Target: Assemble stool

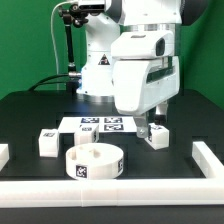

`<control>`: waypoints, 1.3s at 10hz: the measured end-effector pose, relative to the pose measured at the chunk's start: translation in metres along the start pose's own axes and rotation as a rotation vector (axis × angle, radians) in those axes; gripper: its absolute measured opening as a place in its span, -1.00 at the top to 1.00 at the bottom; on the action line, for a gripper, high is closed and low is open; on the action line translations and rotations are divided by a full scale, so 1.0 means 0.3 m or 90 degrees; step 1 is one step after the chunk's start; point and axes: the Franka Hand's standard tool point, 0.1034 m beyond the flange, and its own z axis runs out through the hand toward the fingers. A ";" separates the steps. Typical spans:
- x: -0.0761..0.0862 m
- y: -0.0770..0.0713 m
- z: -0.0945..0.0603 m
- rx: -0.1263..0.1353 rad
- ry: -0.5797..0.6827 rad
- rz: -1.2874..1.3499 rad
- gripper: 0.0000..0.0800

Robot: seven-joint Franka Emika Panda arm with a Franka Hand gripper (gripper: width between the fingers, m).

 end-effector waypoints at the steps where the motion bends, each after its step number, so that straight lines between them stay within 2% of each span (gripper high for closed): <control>1: 0.000 0.000 0.001 0.000 0.000 0.000 -0.62; 4: 0.000 0.000 0.001 0.000 0.000 0.000 -0.62; 5: -0.019 0.001 0.003 -0.002 0.000 -0.017 -0.62; 8: -0.198 -0.021 0.008 -0.007 -0.009 -0.073 -0.62; 9: -0.251 -0.029 0.007 -0.001 -0.013 -0.075 -0.62; 10: -0.268 -0.025 0.010 0.000 -0.014 -0.068 -0.62; 13: -0.268 -0.028 0.018 0.002 -0.015 -0.069 -0.62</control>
Offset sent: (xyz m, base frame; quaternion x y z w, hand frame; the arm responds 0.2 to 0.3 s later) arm 0.0000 0.0000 0.0000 0.0000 0.0000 0.0000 1.0000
